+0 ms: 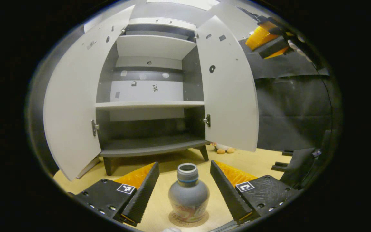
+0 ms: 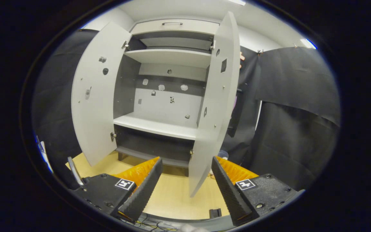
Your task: Grasp the bottle in the cabinet with the left hand and place it on the coaster, then close the right door with the right hand and the left door with the left hand.
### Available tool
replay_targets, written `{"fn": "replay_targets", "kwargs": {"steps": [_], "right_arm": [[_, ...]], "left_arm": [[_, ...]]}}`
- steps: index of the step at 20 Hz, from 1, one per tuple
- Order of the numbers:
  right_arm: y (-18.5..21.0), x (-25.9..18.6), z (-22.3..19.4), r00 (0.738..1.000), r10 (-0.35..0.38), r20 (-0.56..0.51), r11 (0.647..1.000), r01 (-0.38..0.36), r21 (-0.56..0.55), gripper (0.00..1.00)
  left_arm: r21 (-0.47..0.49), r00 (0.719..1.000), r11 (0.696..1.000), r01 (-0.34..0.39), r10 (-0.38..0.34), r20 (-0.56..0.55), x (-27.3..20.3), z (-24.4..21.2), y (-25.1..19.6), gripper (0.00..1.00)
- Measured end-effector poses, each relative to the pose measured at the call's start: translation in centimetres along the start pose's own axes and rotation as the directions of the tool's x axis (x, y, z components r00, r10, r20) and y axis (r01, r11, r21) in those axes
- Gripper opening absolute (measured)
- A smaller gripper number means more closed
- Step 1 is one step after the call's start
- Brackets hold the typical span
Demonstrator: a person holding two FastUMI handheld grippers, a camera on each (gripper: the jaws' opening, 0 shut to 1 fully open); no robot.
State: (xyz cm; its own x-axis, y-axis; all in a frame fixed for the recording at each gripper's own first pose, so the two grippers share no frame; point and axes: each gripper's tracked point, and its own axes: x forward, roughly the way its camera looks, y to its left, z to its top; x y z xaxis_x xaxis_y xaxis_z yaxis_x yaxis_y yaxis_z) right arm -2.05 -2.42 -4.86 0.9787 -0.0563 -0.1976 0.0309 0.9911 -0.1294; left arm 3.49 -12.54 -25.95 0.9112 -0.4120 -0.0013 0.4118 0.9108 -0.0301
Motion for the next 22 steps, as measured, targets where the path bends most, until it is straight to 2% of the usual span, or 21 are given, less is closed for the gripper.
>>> {"fn": "replay_targets", "kwargs": {"steps": [7,10,14,17,20,22], "right_arm": [[-1.8,-1.1,0.6,0.997,-0.039,0.060,0.997,0.035,0.074,0.99],[-2.6,-1.6,1.3,0.994,-0.055,0.098,0.994,0.045,0.100,0.99],[-4.0,-1.9,2.1,0.988,-0.065,0.139,0.990,0.046,0.136,1.00],[-5.5,-1.5,3.0,0.986,-0.047,0.159,0.987,0.022,0.161,0.99],[-8.9,-0.6,4.1,0.979,-0.056,0.194,0.982,0.018,0.190,1.00],[-11.8,0.7,4.5,0.978,-0.059,0.202,0.979,0.017,0.203,0.99]], "left_arm": [[-0.002,0.990,1.000,-0.012,0.012,0.137,0.5,14.2,1.4,0.98],[0.002,0.988,1.000,-0.010,0.010,0.152,0.2,20.0,2.1,0.98],[-0.039,0.990,0.997,-0.066,0.070,0.126,-1.0,25.5,4.4,0.98],[-0.024,0.986,0.986,-0.162,0.163,0.034,-3.2,26.3,7.2,0.99],[0.048,0.951,0.950,-0.308,0.309,-0.005,-6.2,26.0,10.7,0.99],[0.050,0.923,0.923,-0.381,0.383,-0.046,-8.0,25.1,11.5,0.99]]}}
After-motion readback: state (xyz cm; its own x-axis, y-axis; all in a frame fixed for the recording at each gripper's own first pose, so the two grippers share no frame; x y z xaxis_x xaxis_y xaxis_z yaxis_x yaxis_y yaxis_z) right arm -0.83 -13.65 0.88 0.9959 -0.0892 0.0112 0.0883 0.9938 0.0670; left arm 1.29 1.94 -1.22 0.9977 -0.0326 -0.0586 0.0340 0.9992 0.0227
